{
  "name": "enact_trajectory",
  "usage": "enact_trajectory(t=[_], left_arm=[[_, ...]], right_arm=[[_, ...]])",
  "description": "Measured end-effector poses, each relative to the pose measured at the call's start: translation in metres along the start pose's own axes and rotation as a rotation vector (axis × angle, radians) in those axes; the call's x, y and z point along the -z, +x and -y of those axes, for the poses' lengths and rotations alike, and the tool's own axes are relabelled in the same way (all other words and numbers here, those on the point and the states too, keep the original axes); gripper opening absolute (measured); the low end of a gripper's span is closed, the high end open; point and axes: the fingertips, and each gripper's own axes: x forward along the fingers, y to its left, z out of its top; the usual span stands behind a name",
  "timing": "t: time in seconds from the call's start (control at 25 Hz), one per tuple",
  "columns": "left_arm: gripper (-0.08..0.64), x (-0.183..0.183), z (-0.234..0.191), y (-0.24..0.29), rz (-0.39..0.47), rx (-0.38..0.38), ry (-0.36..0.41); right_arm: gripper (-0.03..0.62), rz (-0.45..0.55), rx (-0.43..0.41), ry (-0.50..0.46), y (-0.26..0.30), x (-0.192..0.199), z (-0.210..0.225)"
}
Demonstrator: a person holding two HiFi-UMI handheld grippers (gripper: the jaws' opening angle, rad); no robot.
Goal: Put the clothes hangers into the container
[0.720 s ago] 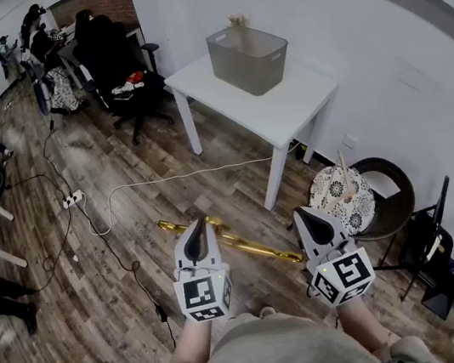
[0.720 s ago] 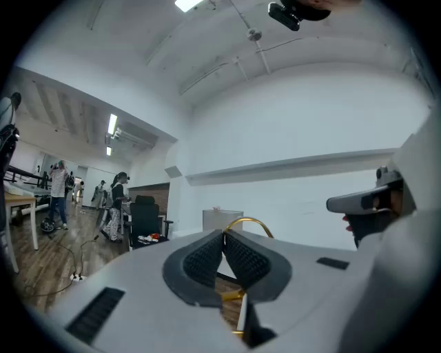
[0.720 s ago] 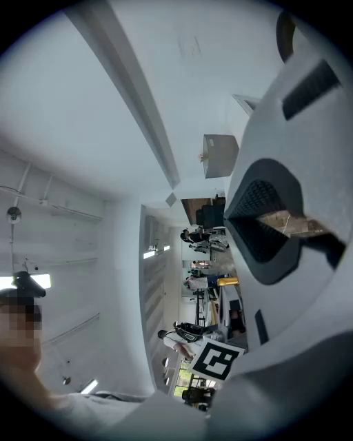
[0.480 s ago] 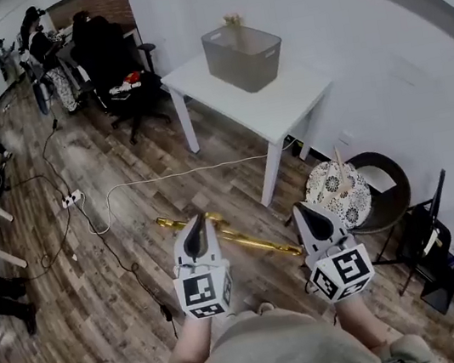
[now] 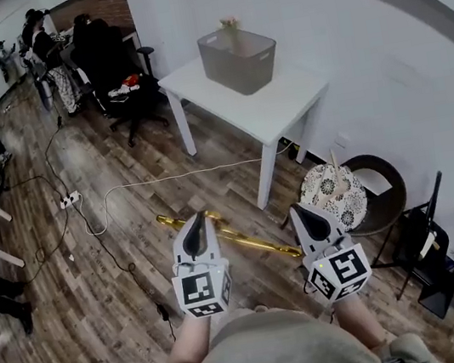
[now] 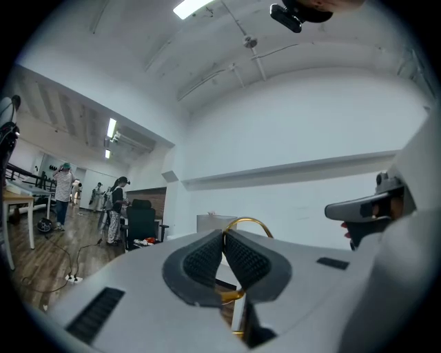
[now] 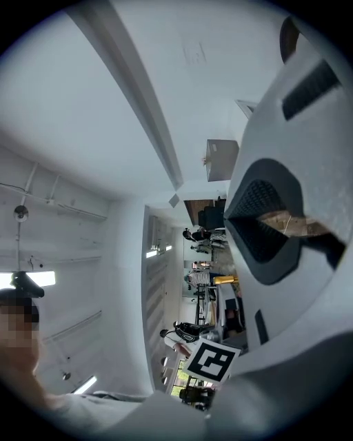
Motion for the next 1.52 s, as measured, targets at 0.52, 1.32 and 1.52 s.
enact_trajectory(t=[0.52, 1.32, 1.52], left_arm=[[0.017, 0.005, 0.017, 0.022, -0.011, 0.017, -0.010], [0.017, 0.014, -0.003, 0.102, -0.004, 0.038, -0.030], [0.017, 0.012, -0.021, 0.137, -0.001, 0.041, -0.033]], right_arm=[[-0.001, -0.016, 0.024, 0.004, 0.003, 0.009, 0.028], [-0.002, -0.019, 0.029, 0.003, 0.080, 0.015, 0.061], [0.000, -0.019, 0.037, 0.003, 0.117, 0.012, 0.073]])
